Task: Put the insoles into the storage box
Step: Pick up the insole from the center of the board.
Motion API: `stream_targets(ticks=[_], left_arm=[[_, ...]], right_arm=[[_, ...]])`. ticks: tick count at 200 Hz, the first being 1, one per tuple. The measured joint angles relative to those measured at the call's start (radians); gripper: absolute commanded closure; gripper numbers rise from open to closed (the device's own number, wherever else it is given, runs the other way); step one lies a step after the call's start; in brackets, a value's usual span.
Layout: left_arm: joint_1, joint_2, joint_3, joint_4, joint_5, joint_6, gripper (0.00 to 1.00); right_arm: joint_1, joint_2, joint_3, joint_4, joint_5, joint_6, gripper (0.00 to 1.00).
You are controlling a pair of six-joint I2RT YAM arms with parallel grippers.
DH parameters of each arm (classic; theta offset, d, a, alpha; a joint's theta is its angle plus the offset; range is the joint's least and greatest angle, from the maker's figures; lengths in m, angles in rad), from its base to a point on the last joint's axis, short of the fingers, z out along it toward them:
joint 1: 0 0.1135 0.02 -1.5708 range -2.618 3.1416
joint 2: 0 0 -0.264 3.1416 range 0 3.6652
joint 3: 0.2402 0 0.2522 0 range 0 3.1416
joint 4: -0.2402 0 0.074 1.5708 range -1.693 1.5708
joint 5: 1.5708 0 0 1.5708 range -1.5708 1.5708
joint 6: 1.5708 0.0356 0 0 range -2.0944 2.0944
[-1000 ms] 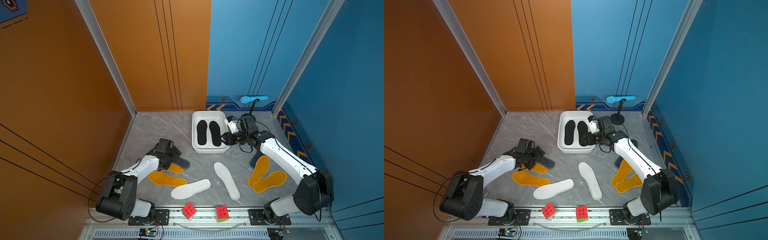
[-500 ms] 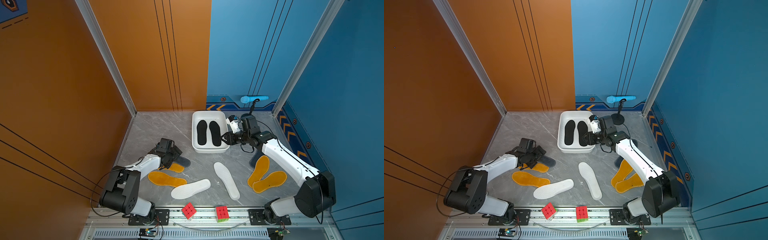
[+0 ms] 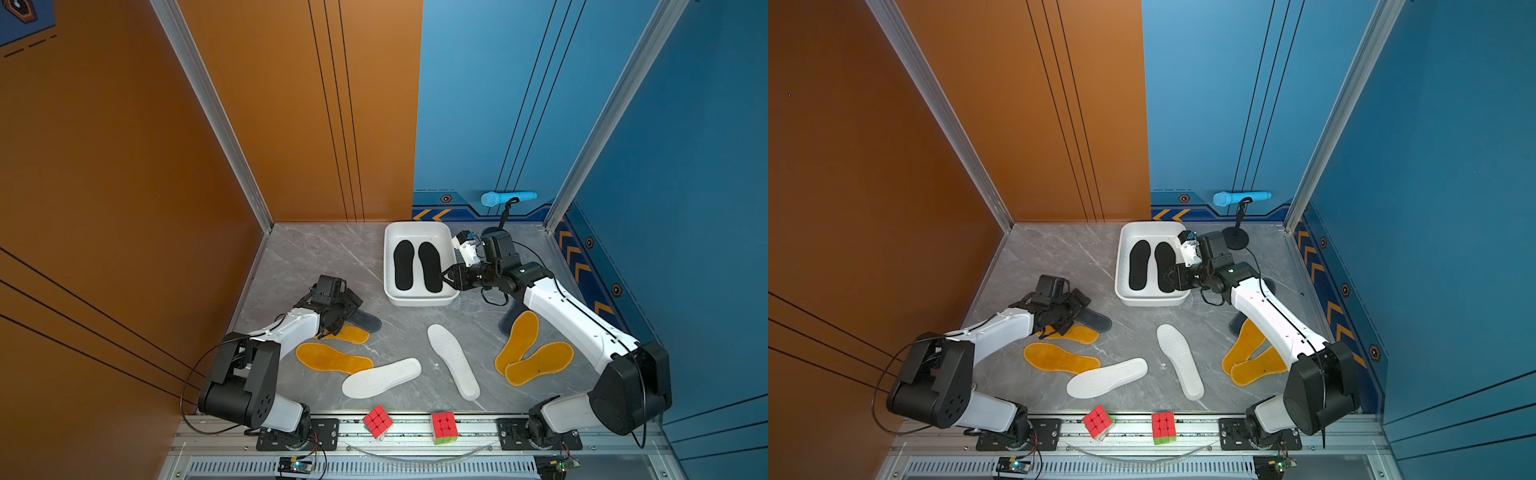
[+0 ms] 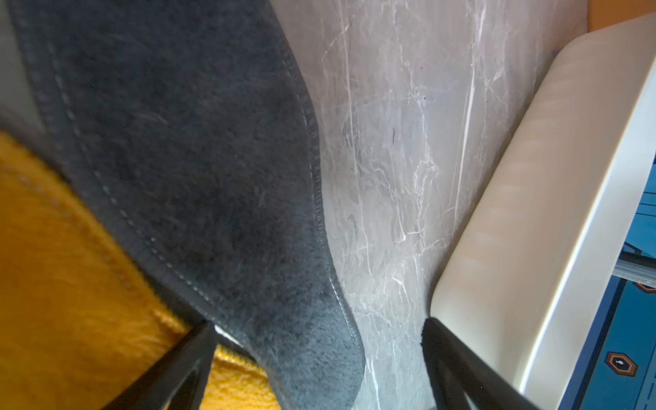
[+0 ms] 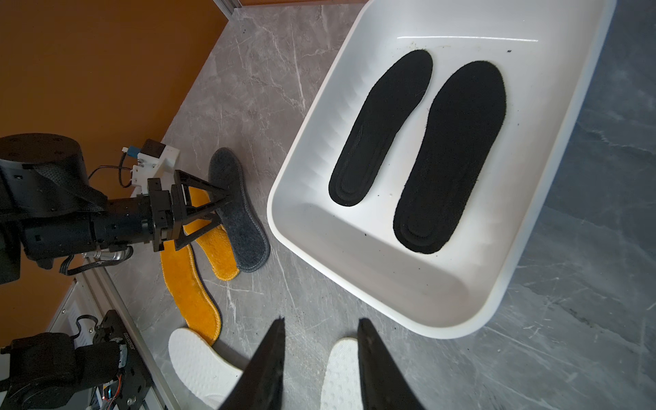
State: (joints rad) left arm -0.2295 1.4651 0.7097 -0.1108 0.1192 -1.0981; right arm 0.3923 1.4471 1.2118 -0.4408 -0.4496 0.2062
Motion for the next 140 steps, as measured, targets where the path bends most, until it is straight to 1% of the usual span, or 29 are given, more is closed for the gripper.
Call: stream_targets(ticks=[41, 76, 78, 81, 102, 118, 140], left_arm=[[0.007, 0.007, -0.002, 0.042, 0.015, -0.019, 0.08], [0.007, 0.036, -0.002, 0.055, 0.020, -0.025, 0.12], [0.007, 0.037, -0.002, 0.055, 0.020, -0.026, 0.17], [0.007, 0.039, -0.002, 0.055, 0.020, -0.026, 0.19], [0.007, 0.043, -0.003, 0.056, 0.020, -0.028, 0.26], [0.006, 0.043, -0.003, 0.054, 0.018, -0.023, 0.29], [0.001, 0.045, 0.002, 0.014, -0.005, -0.007, 0.29]], right_arm=[[0.000, 0.000, 0.000, 0.000, 0.000, 0.000, 0.65], [0.000, 0.000, 0.000, 0.000, 0.000, 0.000, 0.66], [0.000, 0.001, 0.000, 0.000, 0.000, 0.000, 0.66], [0.000, 0.001, 0.000, 0.000, 0.000, 0.000, 0.66], [0.000, 0.004, 0.000, 0.000, -0.003, 0.000, 0.67], [0.000, 0.004, 0.000, 0.000, -0.008, 0.000, 0.68], [0.000, 0.005, 0.000, 0.002, -0.021, 0.000, 0.68]])
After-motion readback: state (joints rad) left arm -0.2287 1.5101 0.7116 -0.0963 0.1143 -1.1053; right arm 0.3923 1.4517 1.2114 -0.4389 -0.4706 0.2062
